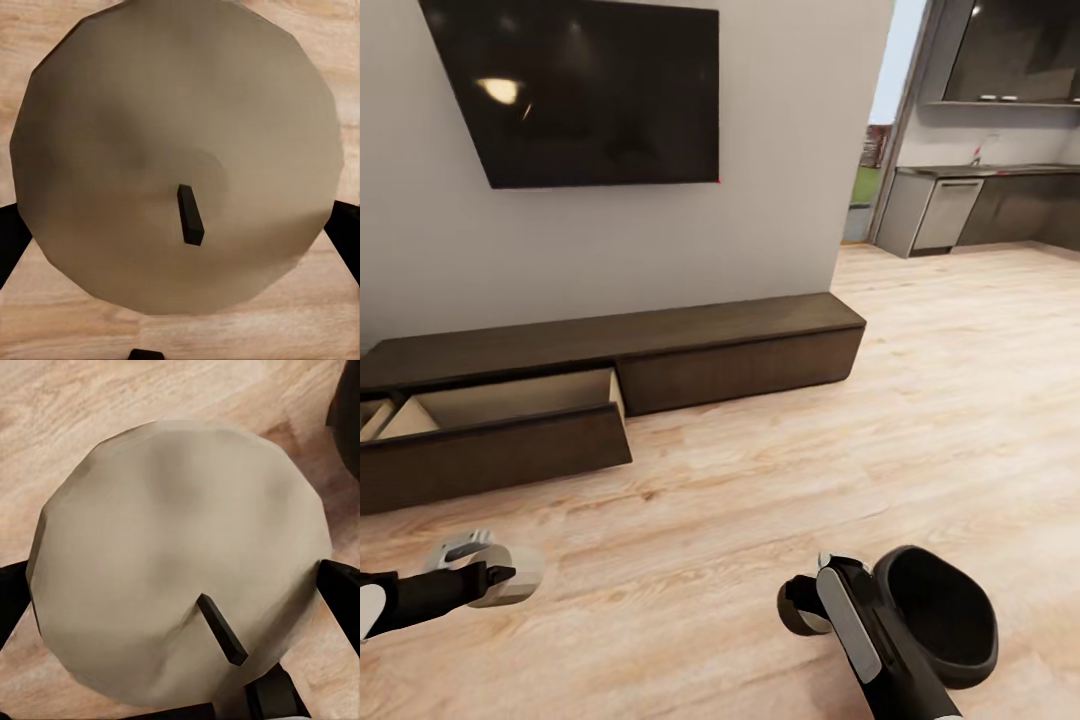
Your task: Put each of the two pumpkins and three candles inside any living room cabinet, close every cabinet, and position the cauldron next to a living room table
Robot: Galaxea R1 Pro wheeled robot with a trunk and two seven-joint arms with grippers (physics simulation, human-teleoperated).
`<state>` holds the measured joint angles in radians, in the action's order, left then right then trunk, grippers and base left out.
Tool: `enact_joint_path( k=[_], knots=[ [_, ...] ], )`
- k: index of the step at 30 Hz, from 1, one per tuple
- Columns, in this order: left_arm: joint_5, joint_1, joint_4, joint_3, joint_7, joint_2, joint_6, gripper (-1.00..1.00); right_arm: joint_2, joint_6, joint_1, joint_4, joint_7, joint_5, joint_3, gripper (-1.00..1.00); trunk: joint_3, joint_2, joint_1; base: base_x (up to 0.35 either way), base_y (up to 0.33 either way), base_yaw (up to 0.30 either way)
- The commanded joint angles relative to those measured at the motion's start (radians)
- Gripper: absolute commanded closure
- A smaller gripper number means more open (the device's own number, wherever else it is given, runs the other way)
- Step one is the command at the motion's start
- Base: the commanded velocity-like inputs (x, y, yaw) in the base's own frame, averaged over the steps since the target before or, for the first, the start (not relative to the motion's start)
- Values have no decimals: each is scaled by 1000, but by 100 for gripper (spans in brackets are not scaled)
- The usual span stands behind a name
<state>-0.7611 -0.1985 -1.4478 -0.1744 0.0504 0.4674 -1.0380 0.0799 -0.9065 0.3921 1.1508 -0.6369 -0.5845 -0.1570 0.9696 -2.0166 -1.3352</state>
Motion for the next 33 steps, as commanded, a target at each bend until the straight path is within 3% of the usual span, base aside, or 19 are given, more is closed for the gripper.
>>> enact_joint_path(
  k=[1, 28, 33],
  knots=[
    [-9, -1, 0, 0, 5, 0, -4, 100, 0, -2, 1, 1, -10, -9, -1, 100, 1, 0, 0, 254, 188, 282],
    [-1, 0, 0, 0, 3, 3, -6, 100, 0, 2, 1, -3, -9, -12, -1, 100, 10, 0, 0, 235, 244, 282],
    [7, 2, 0, 0, 6, 12, -7, 100, 12, 5, 1, -3, -9, -11, -1, 100, 13, 0, 0, 238, 240, 282]
  ],
)
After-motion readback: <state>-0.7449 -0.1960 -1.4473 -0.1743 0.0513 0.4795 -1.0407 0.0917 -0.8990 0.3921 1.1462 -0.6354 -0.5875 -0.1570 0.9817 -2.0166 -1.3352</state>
